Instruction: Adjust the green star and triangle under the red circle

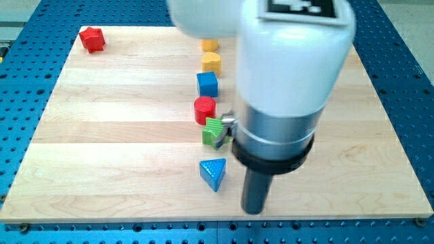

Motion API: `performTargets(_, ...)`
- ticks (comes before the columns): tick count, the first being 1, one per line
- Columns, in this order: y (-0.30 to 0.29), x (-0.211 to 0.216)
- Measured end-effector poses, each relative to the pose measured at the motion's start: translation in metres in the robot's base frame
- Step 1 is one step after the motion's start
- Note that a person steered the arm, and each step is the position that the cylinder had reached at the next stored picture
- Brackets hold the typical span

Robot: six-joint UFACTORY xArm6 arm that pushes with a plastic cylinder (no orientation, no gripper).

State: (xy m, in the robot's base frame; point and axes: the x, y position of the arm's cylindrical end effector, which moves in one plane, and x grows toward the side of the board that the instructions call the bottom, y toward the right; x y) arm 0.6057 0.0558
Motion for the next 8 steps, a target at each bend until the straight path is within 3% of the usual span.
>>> performTargets(4, -0.048, -0.012)
performTargets(5, 0.011, -0.029)
performTargets(6, 0.067, -0.086)
performTargets(7, 0.062, -0.143)
performTargets(8, 0.018, -0.151)
